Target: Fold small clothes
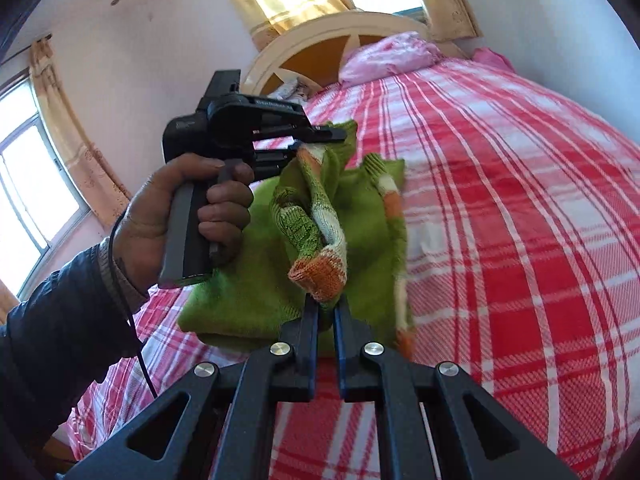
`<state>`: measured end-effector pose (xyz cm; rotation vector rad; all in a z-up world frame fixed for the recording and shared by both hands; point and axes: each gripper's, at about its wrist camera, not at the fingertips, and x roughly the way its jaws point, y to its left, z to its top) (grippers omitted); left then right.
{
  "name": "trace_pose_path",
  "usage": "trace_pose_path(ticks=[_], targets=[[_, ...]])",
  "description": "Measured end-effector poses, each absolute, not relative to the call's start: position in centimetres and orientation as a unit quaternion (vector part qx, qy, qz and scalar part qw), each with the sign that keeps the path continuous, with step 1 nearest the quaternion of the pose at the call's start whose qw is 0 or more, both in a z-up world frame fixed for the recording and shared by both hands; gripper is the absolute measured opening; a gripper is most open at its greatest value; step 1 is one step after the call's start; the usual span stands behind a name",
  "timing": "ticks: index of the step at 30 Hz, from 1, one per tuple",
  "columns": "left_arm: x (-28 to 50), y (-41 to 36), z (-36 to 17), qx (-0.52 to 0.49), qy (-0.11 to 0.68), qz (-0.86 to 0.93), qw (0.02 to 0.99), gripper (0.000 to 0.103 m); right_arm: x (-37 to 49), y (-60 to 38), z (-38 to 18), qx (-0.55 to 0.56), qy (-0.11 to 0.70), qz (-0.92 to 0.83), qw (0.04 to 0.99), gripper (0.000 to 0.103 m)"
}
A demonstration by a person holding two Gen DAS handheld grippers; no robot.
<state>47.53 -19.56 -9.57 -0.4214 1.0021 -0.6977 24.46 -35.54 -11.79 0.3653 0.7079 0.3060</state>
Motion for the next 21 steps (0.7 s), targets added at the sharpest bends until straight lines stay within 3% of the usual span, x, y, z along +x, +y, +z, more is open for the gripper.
trace_pose_path(ticks=[10, 12, 14, 16, 18, 19, 21], targets=[[45.4, -22.1, -7.7, -0.124, 0.44, -0.336, 0.823, 0.019, 24.8, -37.4, -13.9, 0.209, 0.377, 0.136, 0.892, 0.006], [44.3, -21.4, -6.6, -0.108, 0.421, -0.337, 0.835, 0.027, 24.8, -37.6, -14.0, 0.216, 0.379, 0.141, 0.889, 0.006], [42.6, -20.1, -5.8, -0.083, 0.401, -0.325, 0.852, 0.046, 24.7, -37.8, -14.1, 0.212, 0.378, 0.148, 0.889, 0.008], [40.5, -18.6, -5.4, -0.047, 0.382, -0.309, 0.87, 0.06, 24.5, -37.9, -13.8, 0.209, 0.376, 0.141, 0.892, 0.018], [38.0, -16.6, -5.6, -0.006, 0.358, -0.285, 0.889, 0.069, 23.8, -38.2, -13.0, 0.193, 0.362, 0.117, 0.905, 0.05], [37.0, -15.7, -5.9, 0.011, 0.349, -0.276, 0.895, 0.07, 23.5, -38.5, -12.5, 0.179, 0.349, 0.095, 0.915, 0.055], [34.8, -13.9, -6.6, 0.034, 0.328, -0.261, 0.907, 0.074, 23.0, -39.0, -11.3, 0.179, 0.322, 0.08, 0.926, 0.055]])
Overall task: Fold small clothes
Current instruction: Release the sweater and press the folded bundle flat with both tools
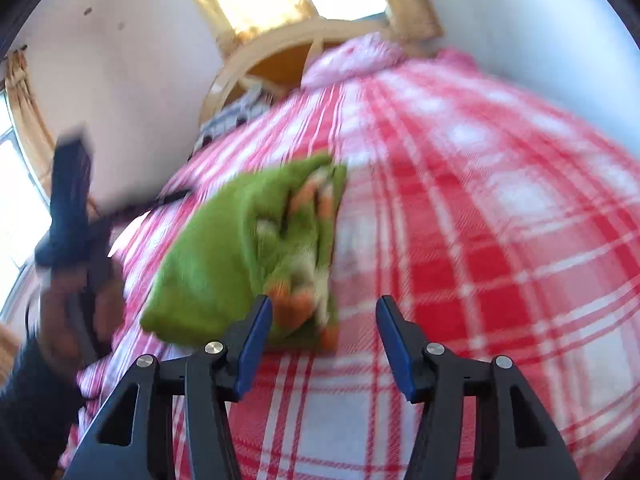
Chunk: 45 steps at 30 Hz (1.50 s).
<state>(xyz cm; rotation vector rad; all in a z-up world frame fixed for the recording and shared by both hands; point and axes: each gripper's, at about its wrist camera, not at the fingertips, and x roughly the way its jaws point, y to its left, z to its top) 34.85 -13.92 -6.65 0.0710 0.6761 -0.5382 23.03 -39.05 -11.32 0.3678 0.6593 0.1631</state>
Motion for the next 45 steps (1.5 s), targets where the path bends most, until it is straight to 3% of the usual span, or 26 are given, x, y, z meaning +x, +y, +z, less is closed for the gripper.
trace_pose_path(ticks=[2, 7, 9, 11, 13, 14, 17, 22, 23, 24, 25, 30, 34, 38, 45], targets=[[33.6, -13.0, -7.7, 0.056, 0.313, -0.242, 0.917, 0.082, 23.5, -39.1, -9.9, 0.188, 0.302, 0.092, 0.93, 0.055], [33.2, -12.6, -10.7, 0.041, 0.337, -0.246, 0.908, 0.083, 28.1, -36.8, -7.8, 0.176, 0.308, 0.132, 0.926, 0.05], [33.2, -12.9, -11.4, 0.037, 0.34, -0.248, 0.906, 0.086, 31.1, -35.8, -7.9, 0.167, 0.331, 0.133, 0.919, 0.04], [33.5, -12.9, -11.5, 0.035, 0.339, -0.25, 0.906, 0.088, 34.2, -35.3, -9.0, 0.17, 0.368, 0.136, 0.904, 0.039], [33.4, -12.6, -11.7, 0.026, 0.339, -0.26, 0.904, 0.094, 36.4, -34.9, -10.8, 0.185, 0.411, 0.142, 0.881, 0.028], [33.4, -12.5, -11.9, 0.021, 0.341, -0.266, 0.902, 0.096, 37.0, -35.1, -11.6, 0.19, 0.418, 0.134, 0.878, 0.023], [33.6, -11.9, -12.4, 0.003, 0.351, -0.272, 0.896, 0.096, 35.6, -35.9, -10.8, 0.185, 0.383, 0.105, 0.899, 0.019], [34.4, -11.7, -13.5, -0.017, 0.379, -0.276, 0.883, 0.103, 35.3, -35.7, -12.7, 0.14, 0.411, 0.067, 0.898, 0.021], [34.7, -12.0, -13.8, -0.014, 0.39, -0.274, 0.879, 0.103, 35.4, -36.0, -12.9, 0.141, 0.405, 0.063, 0.901, 0.029], [34.9, -12.2, -14.1, -0.011, 0.401, -0.27, 0.875, 0.103, 35.5, -36.2, -12.7, 0.143, 0.404, 0.055, 0.902, 0.045], [34.9, -12.2, -14.2, -0.011, 0.404, -0.27, 0.874, 0.103, 35.4, -36.5, -12.4, 0.143, 0.406, 0.042, 0.902, 0.049], [34.4, -11.9, -14.2, -0.015, 0.4, -0.264, 0.878, 0.103, 33.9, -34.3, -7.6, 0.089, 0.321, 0.046, 0.942, 0.049], [34.4, -11.9, -14.2, -0.014, 0.401, -0.262, 0.878, 0.103, 36.7, -31.3, -7.9, 0.063, 0.344, 0.131, 0.928, 0.049], [34.5, -11.9, -14.2, -0.015, 0.403, -0.262, 0.877, 0.103, 40.9, -32.1, -13.1, 0.055, 0.43, 0.08, 0.897, 0.047], [34.4, -11.7, -14.3, -0.021, 0.406, -0.263, 0.875, 0.103, 38.4, -30.4, -10.6, 0.031, 0.389, 0.086, 0.917, 0.048]])
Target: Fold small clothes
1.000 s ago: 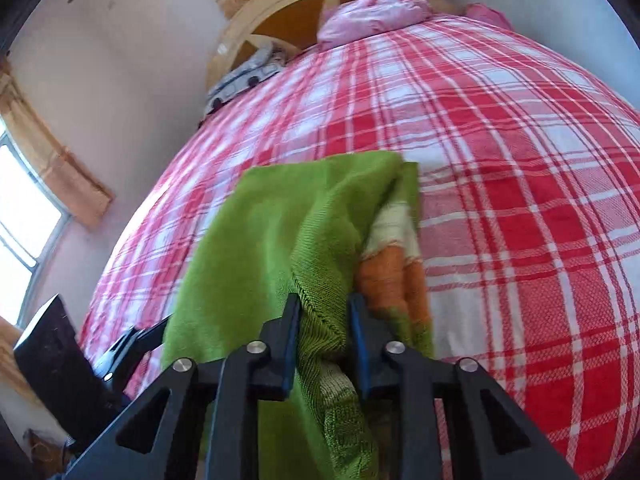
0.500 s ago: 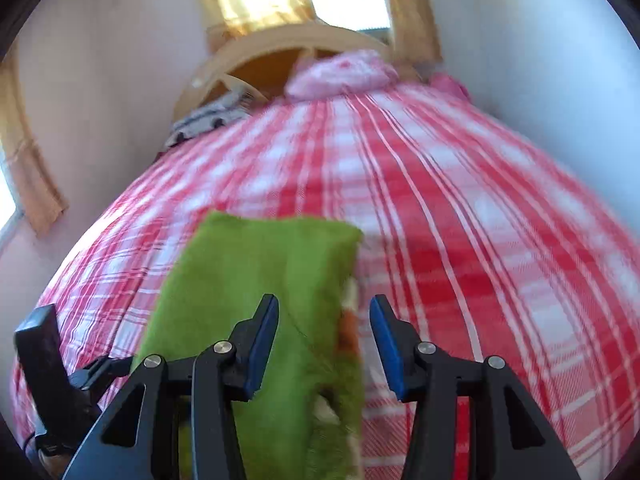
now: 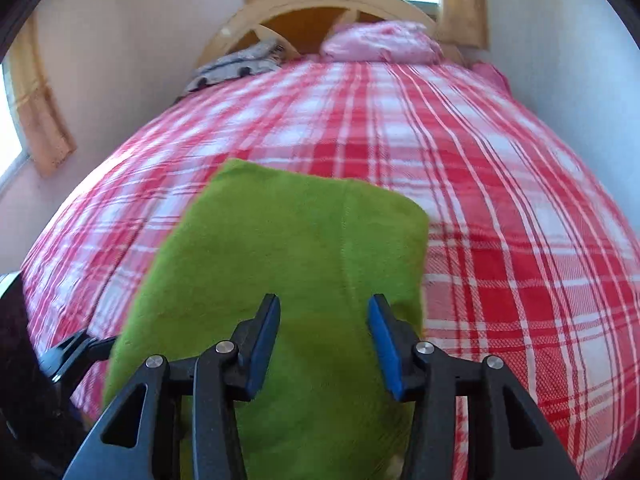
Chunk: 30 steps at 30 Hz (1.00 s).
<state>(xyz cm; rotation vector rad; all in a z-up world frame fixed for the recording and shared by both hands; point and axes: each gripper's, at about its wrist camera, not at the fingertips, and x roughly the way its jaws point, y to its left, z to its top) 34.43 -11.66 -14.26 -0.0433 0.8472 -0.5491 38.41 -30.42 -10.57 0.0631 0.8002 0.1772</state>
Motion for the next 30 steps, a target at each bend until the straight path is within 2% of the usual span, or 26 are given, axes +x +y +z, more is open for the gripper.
trace_pose_path(ticks=[3, 5, 12, 16, 19, 30], targets=[[34.4, -11.5, -14.2, -0.024, 0.405, -0.264, 0.875, 0.103, 36.8, -27.9, -10.3, -0.003, 0.396, 0.141, 0.907, 0.048], [34.3, -11.6, -14.2, -0.022, 0.406, -0.262, 0.875, 0.103, 37.1, -27.1, -12.2, -0.053, 0.424, 0.117, 0.896, 0.048], [34.4, -11.8, -14.4, -0.018, 0.413, -0.257, 0.874, 0.103, 36.6, -28.3, -12.0, -0.036, 0.418, 0.14, 0.897, 0.049], [34.7, -11.9, -14.6, -0.017, 0.42, -0.254, 0.871, 0.103, 35.6, -30.9, -10.1, 0.008, 0.377, 0.153, 0.914, 0.052], [34.8, -12.4, -14.6, -0.006, 0.423, -0.25, 0.871, 0.103, 36.1, -34.9, -9.0, 0.073, 0.347, 0.131, 0.926, 0.059], [34.6, -13.1, -14.8, 0.015, 0.424, -0.246, 0.871, 0.103, 41.8, -42.0, -13.7, 0.216, 0.419, 0.129, 0.872, 0.063]])
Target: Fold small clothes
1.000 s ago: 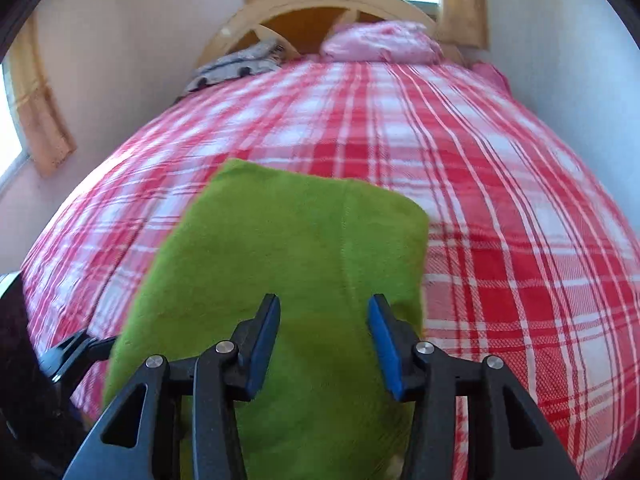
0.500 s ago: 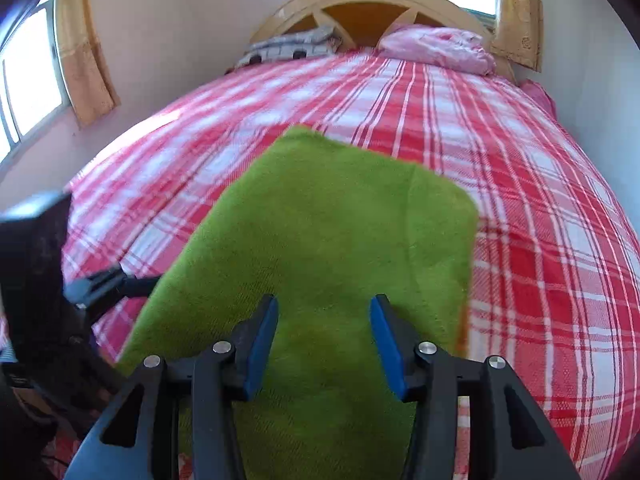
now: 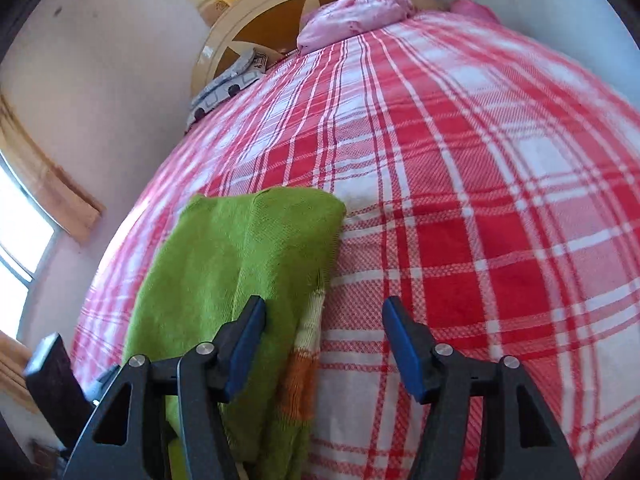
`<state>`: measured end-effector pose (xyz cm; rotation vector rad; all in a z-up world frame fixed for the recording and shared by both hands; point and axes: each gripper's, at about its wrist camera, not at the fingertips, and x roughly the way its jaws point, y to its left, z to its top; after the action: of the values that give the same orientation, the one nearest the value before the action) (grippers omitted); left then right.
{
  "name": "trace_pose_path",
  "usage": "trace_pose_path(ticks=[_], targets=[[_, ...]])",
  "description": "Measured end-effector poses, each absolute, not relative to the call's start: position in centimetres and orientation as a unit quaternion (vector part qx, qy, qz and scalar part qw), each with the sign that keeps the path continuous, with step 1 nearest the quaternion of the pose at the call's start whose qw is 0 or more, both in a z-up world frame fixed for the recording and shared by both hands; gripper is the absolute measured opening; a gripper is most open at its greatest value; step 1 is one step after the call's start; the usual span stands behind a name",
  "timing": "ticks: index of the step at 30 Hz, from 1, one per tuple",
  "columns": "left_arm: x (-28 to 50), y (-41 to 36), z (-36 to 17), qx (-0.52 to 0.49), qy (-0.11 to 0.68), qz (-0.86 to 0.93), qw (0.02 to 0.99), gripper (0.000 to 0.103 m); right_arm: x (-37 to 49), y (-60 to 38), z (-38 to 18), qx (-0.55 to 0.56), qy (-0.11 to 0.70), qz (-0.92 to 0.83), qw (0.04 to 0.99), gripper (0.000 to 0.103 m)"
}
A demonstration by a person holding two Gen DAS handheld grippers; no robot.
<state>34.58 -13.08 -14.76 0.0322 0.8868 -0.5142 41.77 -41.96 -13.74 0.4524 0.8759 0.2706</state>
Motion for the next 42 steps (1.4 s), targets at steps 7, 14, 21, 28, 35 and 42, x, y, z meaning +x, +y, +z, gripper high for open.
trace_pose_path(ticks=[7, 14, 21, 28, 35, 42], targets=[[34.6, -13.3, -14.8, 0.021, 0.425, -0.245, 0.871, 0.103, 44.2, -41.7, -15.4, 0.269, 0.424, 0.167, 0.848, 0.063], [34.7, -13.4, -14.8, 0.021, 0.426, -0.247, 0.87, 0.103, 46.6, -41.0, -16.2, 0.301, 0.418, 0.202, 0.833, 0.063], [34.8, -13.5, -14.9, 0.023, 0.427, -0.252, 0.868, 0.103, 46.8, -40.7, -16.6, 0.301, 0.411, 0.221, 0.832, 0.061], [34.8, -13.6, -14.8, 0.023, 0.427, -0.263, 0.865, 0.103, 46.7, -40.4, -16.8, 0.296, 0.412, 0.236, 0.829, 0.049], [34.7, -13.8, -14.9, 0.029, 0.425, -0.267, 0.864, 0.102, 46.6, -40.2, -17.1, 0.296, 0.416, 0.247, 0.824, 0.038], [34.1, -14.2, -14.8, 0.039, 0.418, -0.284, 0.862, 0.093, 46.6, -40.1, -17.3, 0.29, 0.411, 0.248, 0.828, 0.037]])
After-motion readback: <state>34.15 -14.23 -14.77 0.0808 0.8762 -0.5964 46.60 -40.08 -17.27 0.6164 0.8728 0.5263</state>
